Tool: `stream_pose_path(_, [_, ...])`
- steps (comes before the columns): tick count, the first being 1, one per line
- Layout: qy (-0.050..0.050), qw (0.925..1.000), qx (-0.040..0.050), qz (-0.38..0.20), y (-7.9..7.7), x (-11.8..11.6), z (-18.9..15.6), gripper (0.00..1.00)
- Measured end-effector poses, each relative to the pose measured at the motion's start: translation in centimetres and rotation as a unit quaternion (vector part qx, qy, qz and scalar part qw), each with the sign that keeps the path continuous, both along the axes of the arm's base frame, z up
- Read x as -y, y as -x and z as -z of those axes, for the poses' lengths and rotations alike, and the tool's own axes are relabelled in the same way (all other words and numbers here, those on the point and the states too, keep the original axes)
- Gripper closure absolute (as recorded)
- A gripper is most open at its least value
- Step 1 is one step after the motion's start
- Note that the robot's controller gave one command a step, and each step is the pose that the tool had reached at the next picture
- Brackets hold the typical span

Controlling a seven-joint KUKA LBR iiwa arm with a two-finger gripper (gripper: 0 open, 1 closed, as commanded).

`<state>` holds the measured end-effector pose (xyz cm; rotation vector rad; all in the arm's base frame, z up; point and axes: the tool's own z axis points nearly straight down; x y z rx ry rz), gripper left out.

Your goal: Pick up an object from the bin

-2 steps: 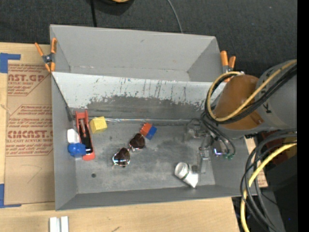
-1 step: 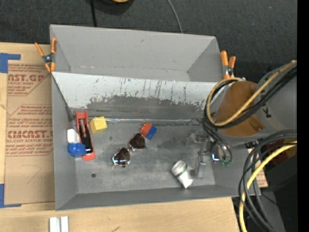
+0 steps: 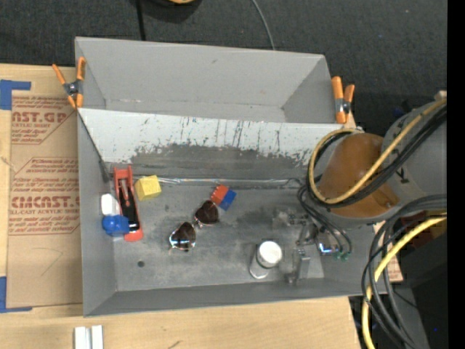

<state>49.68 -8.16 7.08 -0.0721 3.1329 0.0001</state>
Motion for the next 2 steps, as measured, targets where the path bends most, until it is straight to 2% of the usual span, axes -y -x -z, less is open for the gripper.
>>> stream_pose_path(1, [-0.001, 0.9967, 0.0005, 0.082, 0.4, -1.4, 0.1, 0.00])
stream_pose_path(2, [-0.001, 0.9925, 0.0003, 0.122, -0.3, -3.0, 0.1, 0.00])
